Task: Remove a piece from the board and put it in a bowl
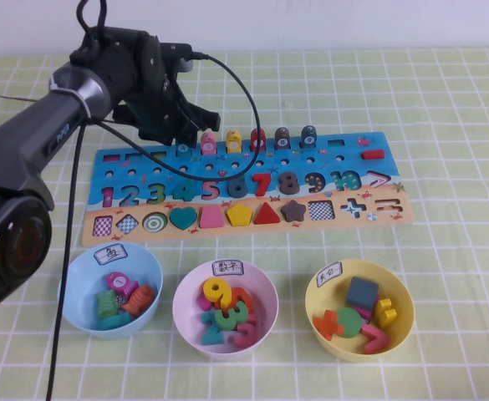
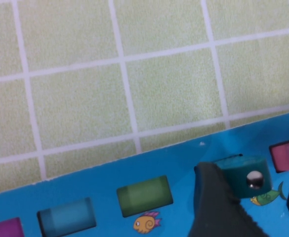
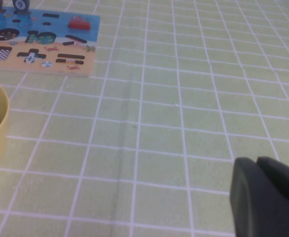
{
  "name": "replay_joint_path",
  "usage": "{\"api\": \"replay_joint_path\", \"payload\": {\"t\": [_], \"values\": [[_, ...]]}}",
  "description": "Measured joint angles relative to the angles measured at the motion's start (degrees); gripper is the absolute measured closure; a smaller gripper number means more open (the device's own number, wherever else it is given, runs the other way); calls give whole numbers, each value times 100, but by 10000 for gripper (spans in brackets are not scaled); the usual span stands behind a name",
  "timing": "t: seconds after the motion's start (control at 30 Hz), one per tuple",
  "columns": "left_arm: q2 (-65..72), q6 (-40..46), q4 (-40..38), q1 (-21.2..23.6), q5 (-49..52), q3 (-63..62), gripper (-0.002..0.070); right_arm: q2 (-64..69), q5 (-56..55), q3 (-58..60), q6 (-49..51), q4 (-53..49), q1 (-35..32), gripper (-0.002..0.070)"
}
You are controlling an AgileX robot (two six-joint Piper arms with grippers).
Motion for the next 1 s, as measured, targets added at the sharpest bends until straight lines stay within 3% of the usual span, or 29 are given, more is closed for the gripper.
{"api": "replay_joint_path", "payload": {"t": [0.63,1.0], "values": [[0,0,0,0,-2,0,403,0,0,0,0,0,0,694],[30,0,0,0,-11,0,505,0,0,0,0,0,0,694]]}}
